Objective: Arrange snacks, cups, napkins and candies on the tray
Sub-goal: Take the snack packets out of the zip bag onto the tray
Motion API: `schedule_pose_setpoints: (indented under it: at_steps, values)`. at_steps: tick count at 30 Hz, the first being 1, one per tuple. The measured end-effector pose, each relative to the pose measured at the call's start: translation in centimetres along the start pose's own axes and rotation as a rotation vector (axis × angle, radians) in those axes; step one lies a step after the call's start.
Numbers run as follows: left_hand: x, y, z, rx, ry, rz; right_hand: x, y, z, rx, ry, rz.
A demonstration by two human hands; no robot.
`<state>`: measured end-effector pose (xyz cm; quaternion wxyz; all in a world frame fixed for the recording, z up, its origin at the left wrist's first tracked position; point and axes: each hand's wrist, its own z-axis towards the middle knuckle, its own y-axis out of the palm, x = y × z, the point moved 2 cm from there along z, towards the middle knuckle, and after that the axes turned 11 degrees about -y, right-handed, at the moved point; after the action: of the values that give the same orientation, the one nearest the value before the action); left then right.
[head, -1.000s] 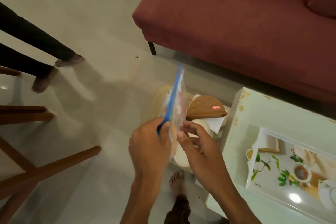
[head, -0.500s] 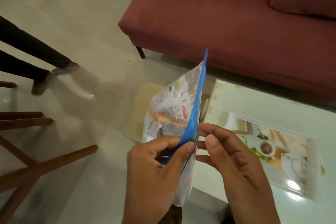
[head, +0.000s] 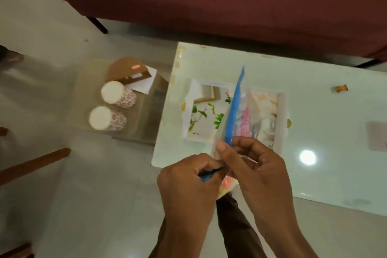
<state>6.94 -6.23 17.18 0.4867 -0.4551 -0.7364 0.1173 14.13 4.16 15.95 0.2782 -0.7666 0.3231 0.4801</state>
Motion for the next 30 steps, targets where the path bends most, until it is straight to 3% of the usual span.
schedule_pose_setpoints:
  at_steps: [2, 3, 5, 8, 11, 13, 20, 30]
  values:
    - [0.3, 1.7, -0.7, -0.142, -0.015, 0.286, 0.8, -1.2, 0.6, 0.035, 0.011, -0.001]
    - [0.4, 2.2, -0.7, -0.165, -0.065, 0.277, 1.1, -1.8, 0.9, 0.043, 0.013, -0.013]
    - [0.9, 2.8, -0.6, -0.26, -0.113, 0.17, 1.4, -2.7, 1.5, 0.043, 0.029, -0.029]
    - [1.1, 2.3, 0.3, -0.13, -0.006, -0.083, 1.7, -3.2, 2.3, 0.039, 0.08, -0.012]
    - [1.0, 2.3, 1.8, -0.192, -0.046, -0.22, 1.6, -2.3, 2.8, 0.012, 0.069, 0.007]
    - [1.2, 2.4, 3.0, -0.229, -0.084, -0.238, 1.6, -1.4, 2.8, -0.001, 0.048, -0.002]
    - [0.8, 2.1, 5.8, -0.085, -0.089, -0.232, 1.6, 0.5, 3.6, -0.11, -0.06, -0.129]
    - [0.0, 2.7, 8.2, -0.316, -0.11, -0.445, 1.4, 0.5, 4.8, -0.112, 0.02, 0.072]
